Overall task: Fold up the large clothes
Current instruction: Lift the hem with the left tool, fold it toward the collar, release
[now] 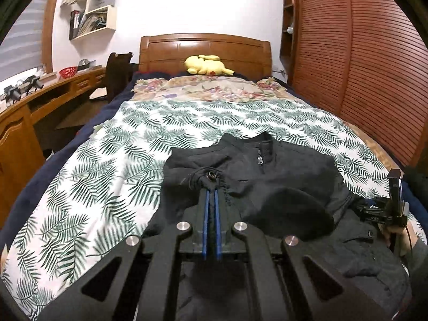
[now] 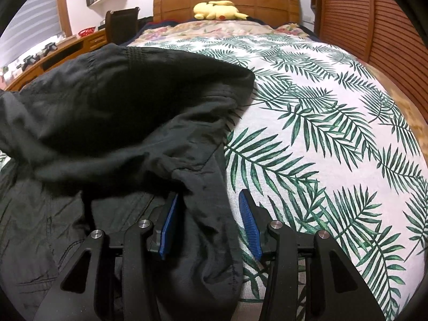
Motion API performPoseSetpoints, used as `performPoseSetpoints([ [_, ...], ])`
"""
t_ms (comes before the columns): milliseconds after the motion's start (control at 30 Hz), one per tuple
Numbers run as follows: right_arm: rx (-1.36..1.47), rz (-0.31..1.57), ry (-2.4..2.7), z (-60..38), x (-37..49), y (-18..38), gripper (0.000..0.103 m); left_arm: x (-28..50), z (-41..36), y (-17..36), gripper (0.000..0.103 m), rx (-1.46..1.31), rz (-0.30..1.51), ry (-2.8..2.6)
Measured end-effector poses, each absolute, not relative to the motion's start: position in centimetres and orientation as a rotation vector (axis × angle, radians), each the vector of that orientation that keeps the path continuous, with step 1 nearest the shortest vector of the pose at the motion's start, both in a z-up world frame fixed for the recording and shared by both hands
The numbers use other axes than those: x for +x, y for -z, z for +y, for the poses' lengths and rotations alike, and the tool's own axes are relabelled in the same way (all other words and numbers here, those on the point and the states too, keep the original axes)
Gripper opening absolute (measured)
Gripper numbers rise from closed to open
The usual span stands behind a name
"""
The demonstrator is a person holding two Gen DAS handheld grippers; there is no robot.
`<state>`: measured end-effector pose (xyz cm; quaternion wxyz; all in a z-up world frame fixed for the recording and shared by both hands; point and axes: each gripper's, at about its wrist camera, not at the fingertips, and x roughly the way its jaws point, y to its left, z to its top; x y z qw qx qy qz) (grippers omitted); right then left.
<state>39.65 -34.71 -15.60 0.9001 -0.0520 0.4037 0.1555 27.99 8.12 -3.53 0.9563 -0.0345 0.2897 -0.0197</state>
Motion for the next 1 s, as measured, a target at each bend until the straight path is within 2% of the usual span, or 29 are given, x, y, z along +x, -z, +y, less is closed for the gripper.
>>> performPoseSetpoints([
  [400,-0.292,0.839,-0.298,-31.9,41.7,14.6,0.045,27.9,7.7,6.8,0.001,-0.019,0.706,0.060],
  [433,-0.294,0.831,-0.294,-32.0,42.1,14.2,0.040,27.7,7.6,6.7,0.001,-0.017,0.707,0.064],
  [467,-0.298,0.818,-0.288,-32.2,42.4,14.0,0.029,27.5,7.4,6.7,0.001,-0.015,0.709,0.072],
  [533,-0.295,0.809,-0.277,-32.7,42.7,13.4,0.025,27.3,7.1,6.8,0.001,-0.011,0.715,0.090],
  [700,-0.279,0.852,-0.245,-32.8,43.0,14.1,0.025,27.2,6.1,7.4,0.001,0.023,0.743,0.113],
  [800,-0.259,0.895,-0.247,-32.9,42.6,14.6,0.029,27.2,5.9,7.6,0.001,0.023,0.762,0.125],
  [867,-0.228,0.880,-0.272,-33.3,41.8,13.7,0.036,26.9,5.9,7.5,0.001,0.023,0.759,0.132],
  [1000,-0.223,0.817,-0.330,-32.9,40.2,11.0,0.038,26.1,6.3,7.1,0.002,0.001,0.745,0.145],
])
